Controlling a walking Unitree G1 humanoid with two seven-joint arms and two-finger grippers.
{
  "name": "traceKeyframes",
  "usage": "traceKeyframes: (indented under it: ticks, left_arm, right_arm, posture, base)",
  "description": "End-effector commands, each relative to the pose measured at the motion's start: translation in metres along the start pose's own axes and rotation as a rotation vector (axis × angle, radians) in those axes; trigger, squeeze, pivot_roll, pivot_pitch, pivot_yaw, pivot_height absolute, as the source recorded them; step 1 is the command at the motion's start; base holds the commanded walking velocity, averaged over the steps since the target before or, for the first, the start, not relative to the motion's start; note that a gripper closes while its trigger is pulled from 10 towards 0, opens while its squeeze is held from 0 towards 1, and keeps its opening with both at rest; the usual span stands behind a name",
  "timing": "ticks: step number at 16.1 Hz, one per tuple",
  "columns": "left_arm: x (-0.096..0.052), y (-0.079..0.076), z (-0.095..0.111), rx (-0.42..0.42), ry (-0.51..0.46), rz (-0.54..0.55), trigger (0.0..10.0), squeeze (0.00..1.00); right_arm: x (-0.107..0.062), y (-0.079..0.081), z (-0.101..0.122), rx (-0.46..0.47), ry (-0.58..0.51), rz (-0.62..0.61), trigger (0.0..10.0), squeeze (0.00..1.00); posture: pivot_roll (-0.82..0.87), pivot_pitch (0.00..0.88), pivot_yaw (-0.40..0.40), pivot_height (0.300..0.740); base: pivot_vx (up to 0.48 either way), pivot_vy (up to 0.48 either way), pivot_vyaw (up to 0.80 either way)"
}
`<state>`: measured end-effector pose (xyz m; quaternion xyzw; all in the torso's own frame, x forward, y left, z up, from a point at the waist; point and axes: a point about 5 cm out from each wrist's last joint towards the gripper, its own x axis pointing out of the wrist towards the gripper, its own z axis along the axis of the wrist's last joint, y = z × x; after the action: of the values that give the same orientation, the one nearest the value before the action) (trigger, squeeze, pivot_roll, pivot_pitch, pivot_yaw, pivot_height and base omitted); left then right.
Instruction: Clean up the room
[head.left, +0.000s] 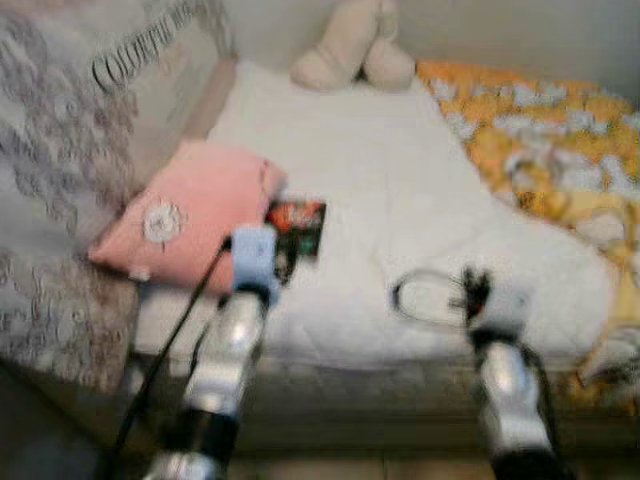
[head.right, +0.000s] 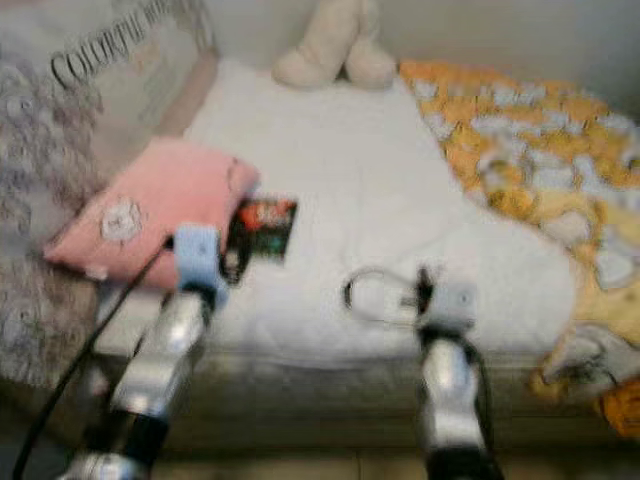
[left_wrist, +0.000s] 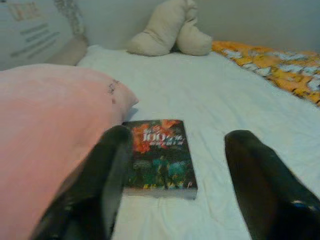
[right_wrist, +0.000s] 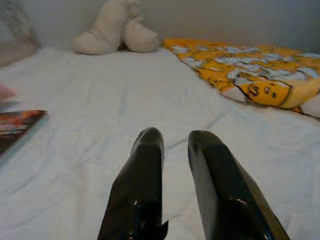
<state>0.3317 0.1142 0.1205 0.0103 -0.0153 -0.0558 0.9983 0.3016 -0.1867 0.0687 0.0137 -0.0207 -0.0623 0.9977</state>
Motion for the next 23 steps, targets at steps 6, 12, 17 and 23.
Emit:
traceKeyframes:
  ticks: [6, 12, 17, 23]
  left_arm:
    - [0.006, 0.014, -0.012, 0.025, 0.022, 0.047, 10.0, 1.00]
    - [0.007, 0.025, -0.021, -0.032, 0.058, 0.141, 10.0, 1.00]
    - [0.009, 0.006, -0.013, 0.057, -0.012, 0.021, 10.0, 0.00]
    - [0.012, 0.000, -0.015, 0.036, 0.004, -0.023, 10.0, 0.00]
  right_arm:
    - [-0.005, -0.004, -0.003, -0.042, 0.038, 0.010, 10.0, 1.00]
    - [-0.010, 0.008, -0.013, -0.041, 0.095, 0.108, 10.0, 1.00]
    - [-0.003, 0.018, -0.009, -0.094, 0.089, 0.166, 10.0, 0.00]
    - [-0.008, 0.016, -0.013, -0.105, 0.101, 0.162, 10.0, 0.00]
  posture:
    - [0.16, 0.000, -0.027, 0.715]
    - [0.18, 0.000, -0.028, 0.715]
    - [0.16, 0.000, -0.020, 0.715]
    - [0.14, 0.000, -0.014, 0.715]
  base:
    - [0.000, -0.474, 0.00]
    - [0.000, -0.472, 0.00]
    - [0.000, -0.283, -0.23]
    - [0.280, 0.000, -0.53]
